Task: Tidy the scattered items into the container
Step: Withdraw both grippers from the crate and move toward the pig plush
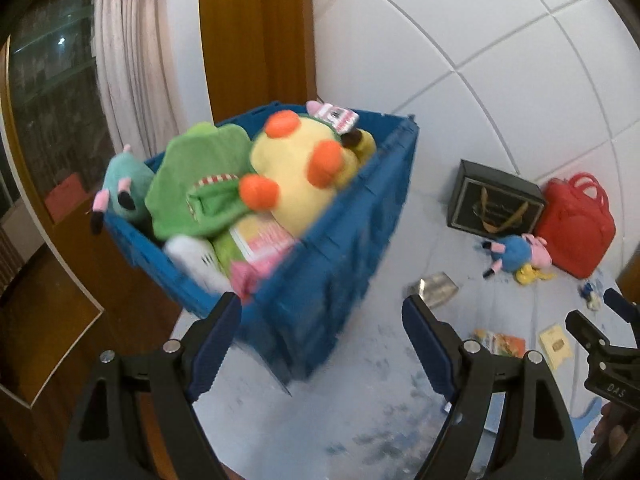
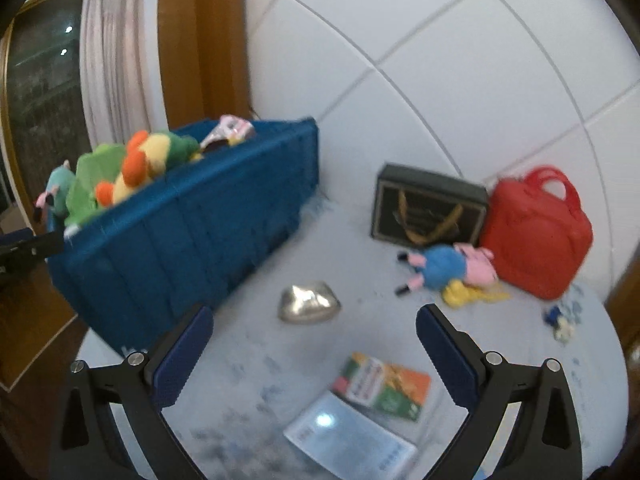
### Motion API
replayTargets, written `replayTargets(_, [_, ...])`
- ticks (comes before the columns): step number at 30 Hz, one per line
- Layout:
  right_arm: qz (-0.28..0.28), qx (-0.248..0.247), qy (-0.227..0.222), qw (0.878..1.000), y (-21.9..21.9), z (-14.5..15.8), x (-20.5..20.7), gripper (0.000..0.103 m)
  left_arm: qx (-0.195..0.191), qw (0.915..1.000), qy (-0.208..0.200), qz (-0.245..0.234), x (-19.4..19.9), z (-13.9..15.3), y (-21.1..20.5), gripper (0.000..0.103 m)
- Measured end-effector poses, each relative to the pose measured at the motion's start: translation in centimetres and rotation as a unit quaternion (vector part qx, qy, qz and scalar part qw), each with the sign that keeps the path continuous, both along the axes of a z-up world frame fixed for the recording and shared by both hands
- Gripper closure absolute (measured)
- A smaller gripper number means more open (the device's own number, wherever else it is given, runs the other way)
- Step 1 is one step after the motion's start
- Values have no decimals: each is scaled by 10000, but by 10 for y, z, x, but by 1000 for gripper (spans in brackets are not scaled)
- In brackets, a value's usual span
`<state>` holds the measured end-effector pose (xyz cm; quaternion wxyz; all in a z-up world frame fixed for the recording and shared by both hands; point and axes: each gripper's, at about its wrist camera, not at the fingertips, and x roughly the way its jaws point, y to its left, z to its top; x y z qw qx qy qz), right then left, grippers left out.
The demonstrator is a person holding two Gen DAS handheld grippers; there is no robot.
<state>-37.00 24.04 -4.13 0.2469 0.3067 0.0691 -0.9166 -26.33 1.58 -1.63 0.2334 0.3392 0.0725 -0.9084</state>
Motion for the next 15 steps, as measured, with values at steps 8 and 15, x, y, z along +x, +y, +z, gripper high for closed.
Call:
replayTargets(8, [-343, -83, -375, 9987, 86, -27, 7, 0, -153, 9994, -178, -253, 4, -18, 55, 20])
replayTargets(15, [-1148, -225, -696, 9907, 160, -45, 3, 0, 41, 9955, -279, -899, -27, -42, 80, 20])
